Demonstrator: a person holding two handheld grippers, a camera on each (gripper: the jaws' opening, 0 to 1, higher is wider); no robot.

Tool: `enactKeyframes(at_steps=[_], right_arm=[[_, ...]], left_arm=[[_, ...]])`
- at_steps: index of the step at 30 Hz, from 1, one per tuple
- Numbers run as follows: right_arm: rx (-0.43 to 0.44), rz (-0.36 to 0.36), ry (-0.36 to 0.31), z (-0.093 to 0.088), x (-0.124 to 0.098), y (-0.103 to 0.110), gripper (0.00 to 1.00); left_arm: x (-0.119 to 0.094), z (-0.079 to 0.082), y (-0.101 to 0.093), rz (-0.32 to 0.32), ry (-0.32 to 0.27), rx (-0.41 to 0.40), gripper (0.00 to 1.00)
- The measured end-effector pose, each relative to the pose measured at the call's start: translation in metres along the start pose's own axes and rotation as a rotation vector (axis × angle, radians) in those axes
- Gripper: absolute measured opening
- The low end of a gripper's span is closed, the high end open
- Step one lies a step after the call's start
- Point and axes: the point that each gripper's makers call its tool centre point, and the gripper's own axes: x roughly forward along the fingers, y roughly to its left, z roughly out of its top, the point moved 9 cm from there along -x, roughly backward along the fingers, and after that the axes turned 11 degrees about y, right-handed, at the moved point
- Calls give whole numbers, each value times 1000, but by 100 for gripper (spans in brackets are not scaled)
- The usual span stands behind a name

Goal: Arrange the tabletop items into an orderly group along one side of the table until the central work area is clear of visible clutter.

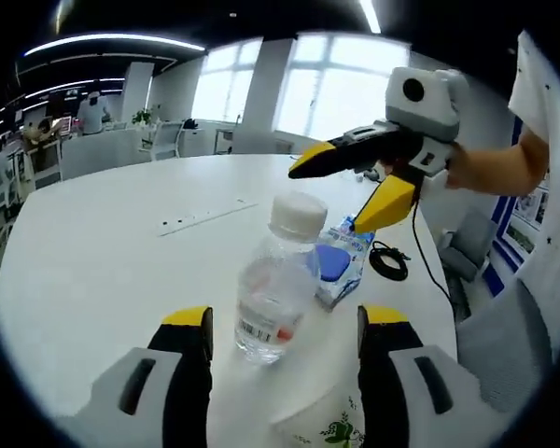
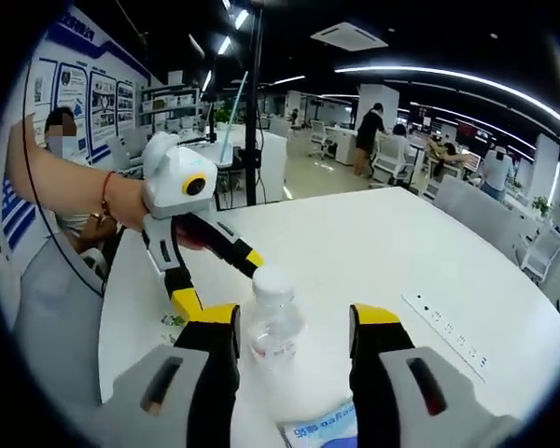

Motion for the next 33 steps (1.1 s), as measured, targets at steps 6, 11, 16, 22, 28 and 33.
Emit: enactKeyframes(at_steps=[6, 11, 16, 22, 28, 33], right_arm=[[35, 12, 5, -7, -9, 0, 50], [32, 34, 10, -14, -18, 4, 49], [31, 62, 24, -23, -21, 10, 50], [41, 112, 44, -39, -22, 19, 51], [65, 171, 61, -53, -20, 25, 51], [61, 203, 85, -62, -16, 31, 51]], left_arm=[[-18, -5, -5, 31, -13, -34, 67], [-33, -9, -11, 52, -17, -63, 70], [-48, -16, -17, 73, -19, -91, 73], [-72, -26, -28, 115, -38, -129, 74], [-94, -43, -41, 155, -31, -168, 74], [-109, -58, -51, 186, -29, -218, 75]])
